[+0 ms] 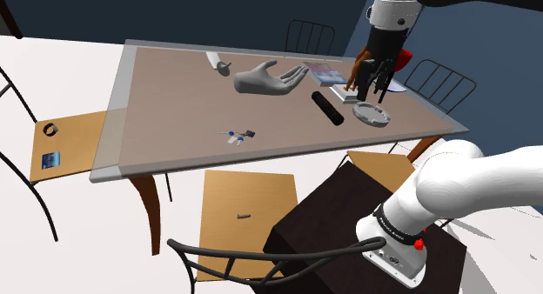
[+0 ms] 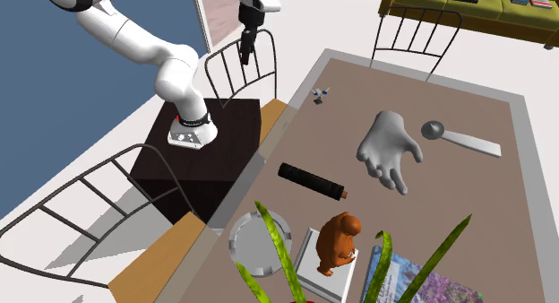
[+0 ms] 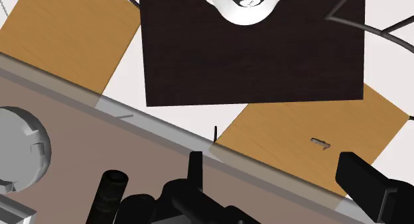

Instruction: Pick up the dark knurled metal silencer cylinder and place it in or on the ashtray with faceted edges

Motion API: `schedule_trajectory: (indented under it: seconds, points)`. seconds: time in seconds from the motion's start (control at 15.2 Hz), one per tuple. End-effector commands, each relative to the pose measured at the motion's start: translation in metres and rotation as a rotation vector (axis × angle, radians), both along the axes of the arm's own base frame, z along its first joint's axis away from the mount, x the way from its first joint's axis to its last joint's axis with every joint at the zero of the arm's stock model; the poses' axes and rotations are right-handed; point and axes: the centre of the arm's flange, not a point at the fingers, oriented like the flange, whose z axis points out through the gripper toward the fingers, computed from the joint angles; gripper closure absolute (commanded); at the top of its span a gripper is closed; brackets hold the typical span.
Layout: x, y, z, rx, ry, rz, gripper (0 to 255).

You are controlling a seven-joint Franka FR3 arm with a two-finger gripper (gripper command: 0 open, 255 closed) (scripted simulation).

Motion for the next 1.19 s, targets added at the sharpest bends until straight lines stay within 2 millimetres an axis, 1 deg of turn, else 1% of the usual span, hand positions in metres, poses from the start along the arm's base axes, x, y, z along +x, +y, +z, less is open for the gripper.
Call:
schedule_trajectory:
  seconds: [0.0,1.12]
  points:
    - [0.0,0.0,0.0,0.0,0.0,0.0,0]
    - [0.103,-0.158,-0.118,0.04,-0.092,-0.102,0]
